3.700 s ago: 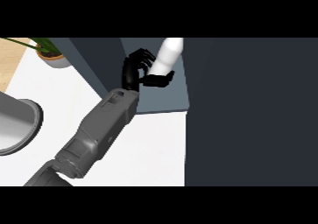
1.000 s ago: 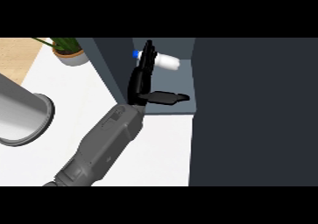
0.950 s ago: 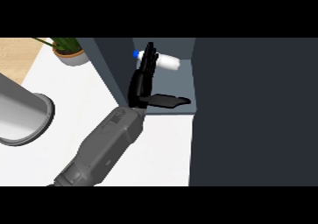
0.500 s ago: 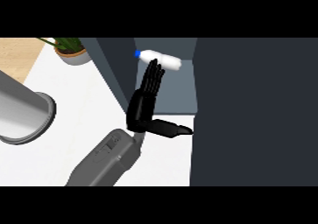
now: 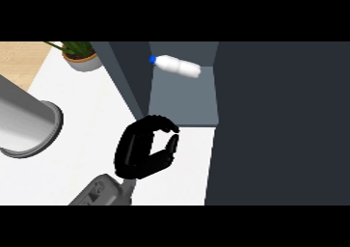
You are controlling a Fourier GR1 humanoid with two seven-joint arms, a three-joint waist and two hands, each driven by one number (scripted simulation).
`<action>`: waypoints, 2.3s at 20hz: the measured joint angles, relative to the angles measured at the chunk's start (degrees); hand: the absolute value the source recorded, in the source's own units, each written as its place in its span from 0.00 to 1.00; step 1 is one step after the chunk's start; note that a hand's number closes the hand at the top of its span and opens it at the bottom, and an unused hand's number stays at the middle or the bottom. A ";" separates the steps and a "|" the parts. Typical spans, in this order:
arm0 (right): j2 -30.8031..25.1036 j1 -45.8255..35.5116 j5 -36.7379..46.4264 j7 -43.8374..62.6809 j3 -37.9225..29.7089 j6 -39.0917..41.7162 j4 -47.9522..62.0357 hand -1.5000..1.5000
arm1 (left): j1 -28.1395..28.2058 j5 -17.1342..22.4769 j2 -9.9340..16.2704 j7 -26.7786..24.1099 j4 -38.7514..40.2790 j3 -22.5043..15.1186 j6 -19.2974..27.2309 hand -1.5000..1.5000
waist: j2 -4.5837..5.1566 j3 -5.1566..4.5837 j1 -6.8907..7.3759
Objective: Pick up the bottled water, place it into the cabinet and close the cabinet
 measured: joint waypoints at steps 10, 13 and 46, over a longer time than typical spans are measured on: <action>-5.72 0.11 3.45 -2.31 7.06 6.28 -1.34 1.00 | 14.18 2.08 10.67 -0.13 -15.01 4.07 -1.20 0.00 | -0.15 -0.03 -0.36; -7.03 0.38 4.03 -1.83 10.75 7.40 -1.47 1.00 | 18.08 4.11 13.51 -0.32 -18.50 6.36 -2.76 0.00 | -0.19 -0.09 -0.37; -8.82 -14.59 5.10 11.25 24.09 -1.69 -0.92 1.00 | 37.07 17.91 30.43 -1.25 -29.29 21.86 -22.48 0.00 | 1.75 -0.87 8.55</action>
